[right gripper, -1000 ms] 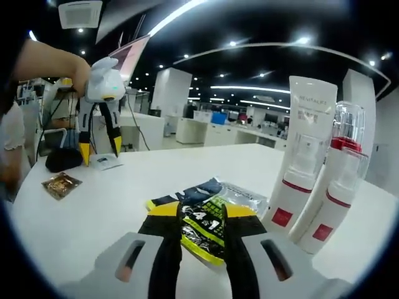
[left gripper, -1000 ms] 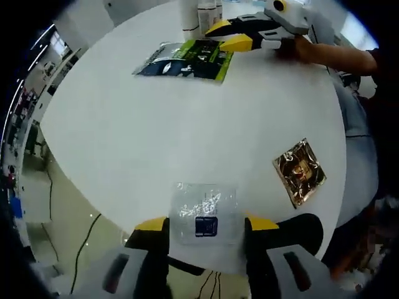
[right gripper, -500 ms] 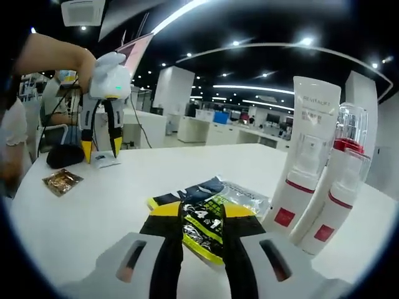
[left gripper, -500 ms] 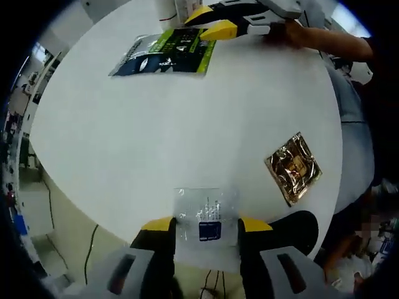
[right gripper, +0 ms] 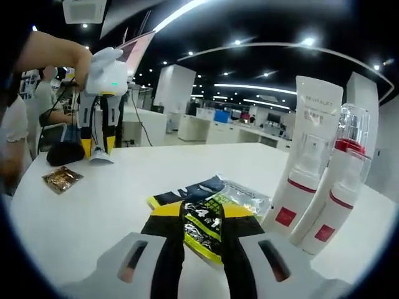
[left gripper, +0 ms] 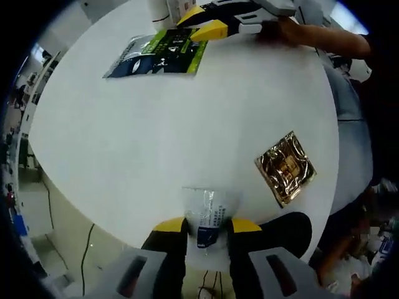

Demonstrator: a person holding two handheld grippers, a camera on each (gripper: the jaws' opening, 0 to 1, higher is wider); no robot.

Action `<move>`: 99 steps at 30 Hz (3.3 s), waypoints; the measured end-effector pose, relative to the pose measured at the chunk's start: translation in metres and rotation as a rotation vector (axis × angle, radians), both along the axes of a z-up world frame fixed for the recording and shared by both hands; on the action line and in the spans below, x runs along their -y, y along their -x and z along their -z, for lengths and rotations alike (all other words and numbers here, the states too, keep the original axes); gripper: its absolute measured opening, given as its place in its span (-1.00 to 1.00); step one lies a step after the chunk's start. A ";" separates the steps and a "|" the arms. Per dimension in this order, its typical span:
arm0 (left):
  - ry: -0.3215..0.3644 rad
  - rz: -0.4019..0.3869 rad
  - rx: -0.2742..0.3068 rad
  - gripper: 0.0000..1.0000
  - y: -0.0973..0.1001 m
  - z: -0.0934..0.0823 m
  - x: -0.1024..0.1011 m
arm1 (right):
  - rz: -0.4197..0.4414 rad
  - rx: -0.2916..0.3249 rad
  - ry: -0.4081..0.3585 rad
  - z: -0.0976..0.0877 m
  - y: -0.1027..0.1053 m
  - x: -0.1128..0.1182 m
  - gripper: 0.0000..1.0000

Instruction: Arrange the skincare products in the storage area until every visible bottle or jar stands upright without overlapping.

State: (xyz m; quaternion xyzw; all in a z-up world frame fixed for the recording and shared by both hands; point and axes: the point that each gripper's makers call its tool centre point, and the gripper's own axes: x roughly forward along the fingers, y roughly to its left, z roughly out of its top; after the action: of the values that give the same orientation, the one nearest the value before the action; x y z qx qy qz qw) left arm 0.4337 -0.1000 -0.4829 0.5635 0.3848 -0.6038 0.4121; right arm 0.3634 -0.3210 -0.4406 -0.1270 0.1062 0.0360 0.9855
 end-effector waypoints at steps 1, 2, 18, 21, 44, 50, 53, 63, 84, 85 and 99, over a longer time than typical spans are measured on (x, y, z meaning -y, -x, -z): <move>0.002 0.004 -0.002 -0.58 0.001 0.000 0.000 | 0.000 -0.001 0.000 0.000 0.000 0.000 -0.59; 0.002 0.009 -0.002 -0.64 0.002 0.000 0.001 | 0.000 -0.003 0.002 0.001 0.000 0.000 -0.59; 0.066 0.083 0.063 -0.94 0.021 -0.024 0.039 | -0.008 -0.002 0.002 0.002 -0.005 0.005 -0.60; 0.115 0.128 0.141 -0.93 0.013 -0.030 0.065 | -0.007 -0.003 0.003 0.003 -0.006 0.005 -0.60; 0.122 0.226 0.245 -0.88 -0.026 -0.025 0.154 | -0.003 0.008 -0.014 0.000 0.003 0.006 -0.63; 0.101 0.236 0.252 -0.87 -0.040 -0.019 0.166 | 0.013 0.024 -0.037 -0.003 0.006 0.009 -0.64; 0.089 0.227 0.260 -0.86 -0.043 -0.016 0.168 | 0.013 0.025 -0.027 -0.003 0.006 0.008 -0.65; 0.108 0.251 0.291 -0.57 -0.047 -0.008 0.183 | 0.013 0.016 -0.008 -0.001 0.007 0.005 -0.67; 0.205 0.152 0.289 -0.57 -0.057 -0.027 0.189 | 0.013 0.026 -0.012 -0.003 0.009 0.002 -0.71; 0.206 0.155 0.292 -0.63 -0.056 -0.025 0.188 | 0.014 0.025 -0.013 -0.003 0.008 0.002 -0.73; 0.216 0.005 0.303 -0.98 -0.056 -0.002 0.185 | 0.010 0.025 -0.027 -0.003 0.007 0.003 -0.79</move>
State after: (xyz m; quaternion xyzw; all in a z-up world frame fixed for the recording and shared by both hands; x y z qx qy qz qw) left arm 0.4895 -0.2853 -0.4811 0.6014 0.2501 -0.5508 0.5219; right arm 0.3567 -0.3242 -0.4377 -0.1137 0.0941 0.0309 0.9886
